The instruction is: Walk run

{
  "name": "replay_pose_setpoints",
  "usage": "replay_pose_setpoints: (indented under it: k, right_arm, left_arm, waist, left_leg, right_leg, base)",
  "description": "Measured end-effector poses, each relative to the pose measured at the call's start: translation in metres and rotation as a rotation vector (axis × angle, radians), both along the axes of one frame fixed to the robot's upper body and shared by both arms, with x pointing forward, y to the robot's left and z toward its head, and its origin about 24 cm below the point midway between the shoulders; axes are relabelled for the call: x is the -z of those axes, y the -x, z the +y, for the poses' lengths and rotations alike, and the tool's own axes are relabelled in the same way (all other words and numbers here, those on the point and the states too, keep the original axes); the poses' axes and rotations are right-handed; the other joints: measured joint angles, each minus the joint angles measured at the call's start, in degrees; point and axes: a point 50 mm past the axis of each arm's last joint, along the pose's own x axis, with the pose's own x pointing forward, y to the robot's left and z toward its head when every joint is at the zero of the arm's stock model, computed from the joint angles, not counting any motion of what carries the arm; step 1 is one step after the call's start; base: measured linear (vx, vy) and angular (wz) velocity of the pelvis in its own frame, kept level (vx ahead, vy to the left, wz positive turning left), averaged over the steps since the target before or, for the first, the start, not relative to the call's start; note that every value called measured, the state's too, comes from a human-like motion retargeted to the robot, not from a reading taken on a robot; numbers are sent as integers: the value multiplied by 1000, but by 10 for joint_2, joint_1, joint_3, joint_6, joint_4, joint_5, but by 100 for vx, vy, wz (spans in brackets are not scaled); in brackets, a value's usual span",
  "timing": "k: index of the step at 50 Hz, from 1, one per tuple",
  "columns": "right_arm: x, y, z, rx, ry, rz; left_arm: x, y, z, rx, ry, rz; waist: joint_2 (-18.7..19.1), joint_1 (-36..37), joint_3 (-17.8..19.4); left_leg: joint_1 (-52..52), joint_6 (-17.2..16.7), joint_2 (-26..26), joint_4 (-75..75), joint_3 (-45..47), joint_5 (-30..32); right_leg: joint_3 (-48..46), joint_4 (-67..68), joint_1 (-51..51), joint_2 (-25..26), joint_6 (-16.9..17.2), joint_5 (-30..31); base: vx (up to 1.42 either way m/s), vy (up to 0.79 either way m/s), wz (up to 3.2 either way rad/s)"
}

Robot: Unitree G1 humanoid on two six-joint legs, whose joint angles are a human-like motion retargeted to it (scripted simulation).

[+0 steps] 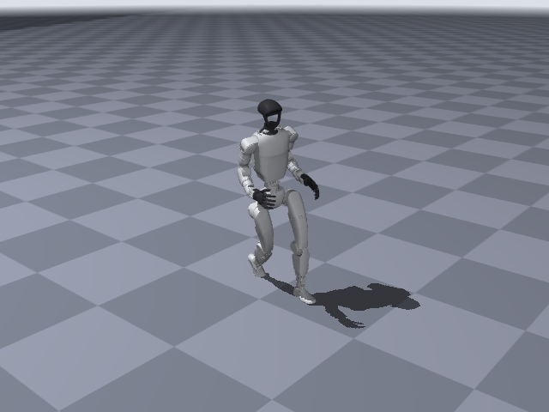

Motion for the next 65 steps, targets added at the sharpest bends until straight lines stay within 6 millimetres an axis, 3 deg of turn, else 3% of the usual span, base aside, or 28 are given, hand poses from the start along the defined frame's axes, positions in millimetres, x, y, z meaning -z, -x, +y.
replay_pose_setpoints:
  k: [2, 3, 5, 7, 10, 13, 16, 19, 20, 22, 25, 27, 30, 35, 38, 40, 42, 43, 45, 47, 50, 52, 55, 58, 60, 62, 63, 65]
  right_arm:
    - [19, 16, 4, -10, 5, 91]
    - [27, 19, 9, -21, -5, 132]
    - [45, 34, 14, -18, -30, 231]
    - [54, 53, 14, -30, -72, 292]
    - [59, 75, 2, 6, -105, 341]
    - [56, 85, -12, 69, -96, 330]
    - [51, 76, -18, 121, -83, 288]
    - [39, 54, -17, 154, -65, 200]
    - [33, 45, -17, 165, -54, 162]
    - [26, 33, -6, 160, -67, 110]
    - [5, -2, -6, 151, -118, -41]
    - [-8, -20, 4, 71, -169, -96]
    - [-31, -36, -1, 38, -179, -211]
    - [-49, -41, -8, 30, -101, -285]
    - [-42, -38, -10, 13, -35, -219]
    - [-33, -35, -11, -11, -12, -156]
    - [-21, -30, -10, -58, -20, -85]
    - [-11, -21, -12, -79, -11, -29]
    - [7, -12, -7, -122, -20, 60]
    - [29, -1, -1, -88, -51, 165]
    - [46, 27, -1, -28, -103, 251]
    - [50, 43, -5, -13, -118, 279]
    - [55, 60, -8, -6, -108, 333]
    - [54, 62, -8, 0, -83, 338]
    - [51, 57, -9, 16, -72, 316]
    - [46, 47, -9, 23, -67, 276]
    - [43, 40, -5, 13, -71, 253]
    - [40, 28, 5, -7, -98, 214]
  left_arm:
    - [-6, -21, 3, 26, -26, -62]
    - [-15, -39, 10, 21, -34, -120]
    - [-30, -69, 3, 83, -3, -203]
    - [-51, -92, -7, 130, 26, -297]
    - [-86, -116, -14, 127, 39, -457]
    - [-107, -122, -25, 146, 51, -546]
    - [-115, -123, -26, 175, 56, -566]
    - [-109, -119, -26, 190, 71, -526]
    - [-105, -117, -26, 191, 81, -511]
    - [-78, -100, -19, 184, 49, -402]
    - [-32, -70, -22, 204, 14, -202]
    - [-9, -43, -22, 184, 33, -94]
    - [7, -6, -23, 147, 78, 1]
    - [14, 27, -4, 113, -6, 87]
    - [11, 24, 3, 96, -60, 81]
    - [6, 15, 3, 72, -66, 45]
    - [-1, -1, 2, 36, -58, -9]
    - [-1, -5, -4, 26, -31, -26]
    - [-13, -33, 1, -48, 5, -141]
    - [-25, -67, -9, -57, 65, -232]
    - [-50, -98, -41, -62, 219, -358]
    - [-69, -109, -52, -62, 313, -436]
    - [-89, -112, -58, -23, 346, -510]
    - [-95, -110, -49, 15, 268, -534]
    - [-92, -106, -43, 33, 213, -514]
    - [-80, -99, -38, 50, 180, -457]
    - [-73, -94, -32, 49, 166, -420]
    - [-50, -76, -20, 49, 141, -314]
  waist:
    - [-1, -40, -2]
    - [19, -49, -2]
    - [41, -37, -12]
    - [45, -50, -14]
    - [76, -108, -14]
    - [100, -154, -19]
    - [105, -172, -21]
    - [109, -173, -23]
    - [108, -175, -27]
    - [104, -161, -30]
    - [85, -150, -36]
    - [68, -123, -42]
    - [56, -84, -29]
    - [24, 12, -20]
    - [12, 59, -19]
    - [4, 74, -13]
    - [-13, 40, -27]
    - [-17, 27, -33]
    - [6, -12, -27]
    - [54, -16, -29]
    - [71, 12, -30]
    - [89, -11, -26]
    - [108, -77, -28]
    - [114, -133, -24]
    - [117, -136, -28]
    - [95, -154, -29]
    - [92, -155, -33]
    - [126, -125, -18]
  left_leg:
    - [17, -28, -7, 55, -47, -42]
    - [27, -32, 30, 64, -29, -59]
    - [63, -39, 68, 60, -3, -86]
    - [108, -42, 77, 27, 18, -78]
    - [178, -46, 78, -43, 4, -13]
    - [239, -68, 75, -90, 8, 94]
    - [297, -108, 62, -109, 13, 207]
    - [321, -168, 35, -59, -6, 327]
    - [310, -177, 12, -21, -3, 372]
    - [267, -177, 23, 162, 23, 384]
    - [181, -177, -19, 313, -69, 334]
    - [110, -100, 19, 362, -8, 253]
    - [16, -11, 26, 333, 10, 140]
    - [-24, 40, 21, 26, 96, 52]
    - [-16, -25, 13, -101, 110, 38]
    - [1, 54, 5, -109, 142, 145]
    - [-1, 100, -27, -27, 104, 38]
    - [8, 82, -38, 13, 59, 13]
    - [13, 69, -43, 62, -15, -15]
    - [71, 76, 6, 37, -5, -30]
    - [160, 75, 3, -41, -27, -10]
    - [200, 67, 0, -74, -65, 26]
    - [255, 44, -2, -102, -121, 97]
    - [311, 16, 3, -107, -159, 176]
    - [338, -5, 9, -89, -156, 235]
    - [347, -50, -6, -15, -155, 314]
    - [333, -84, -7, 42, -142, 362]
    - [269, -130, 45, 274, -84, 384]
  right_leg:
    - [-41, 148, -54, 6, 30, 0]
    - [-58, 162, -81, 18, 29, 0]
    - [-75, 200, -139, 27, -2, -71]
    - [-66, 204, -201, 35, -1, -141]
    - [-95, 139, -279, -2, 10, -241]
    - [-171, -14, -315, -79, -28, -272]
    - [-144, -175, -327, -75, -70, -320]
    - [-126, -195, -331, -77, -157, -270]
    - [-122, -156, -343, -90, -191, -299]
    - [-85, -73, -319, -57, -200, -364]
    - [-69, -61, -265, -62, -192, -404]
    - [-33, -104, -210, -45, -195, -393]
    - [-25, -165, -138, -41, -177, -322]
    - [-60, -244, -14, -45, -92, -135]
    - [-87, -234, 38, -48, -4, -27]
    - [-61, -141, 47, -51, 82, 0]
    - [-125, 37, -13, -41, 93, 0]
    - [-140, 120, -30, -45, 93, 0]
    - [-86, 185, -72, 14, 93, 0]
    - [-44, 178, -129, 67, 82, -31]
    - [-92, 164, -192, -31, -16, -147]
    - [-146, 106, -230, -102, -38, -205]
    - [-186, -45, -267, -158, -42, -246]
    - [-65, -194, -282, -130, -54, -305]
    - [-27, -245, -278, -137, -10, -324]
    - [-4, -213, -272, -136, 22, -264]
    - [-20, -179, -268, -135, -6, -304]
    - [-5, -112, -234, -39, -63, -368]
  base:
    - [154, -25, 7]
    - [114, -31, -93]
    - [91, -28, -120]
    - [117, -40, -37]
    - [128, -34, 44]
    - [114, -24, 0]
    - [119, -31, -82]
    - [137, -19, -102]
    - [128, -9, -102]
    - [150, -51, -125]
    - [140, -50, -59]
    - [129, -29, -149]
    - [129, -10, -106]
    - [135, -14, -116]
    - [129, -6, -74]
    - [139, -21, 11]
    - [196, -42, 136]
    - [210, -8, 159]
    - [137, 0, 132]
    - [128, 12, 114]
    - [123, -2, 62]
    - [112, -13, 165]
    - [132, -21, 208]
    - [148, -40, 149]
    - [132, -41, 71]
    - [147, -55, 95]
    - [131, -59, 13]
    - [133, -59, -37]
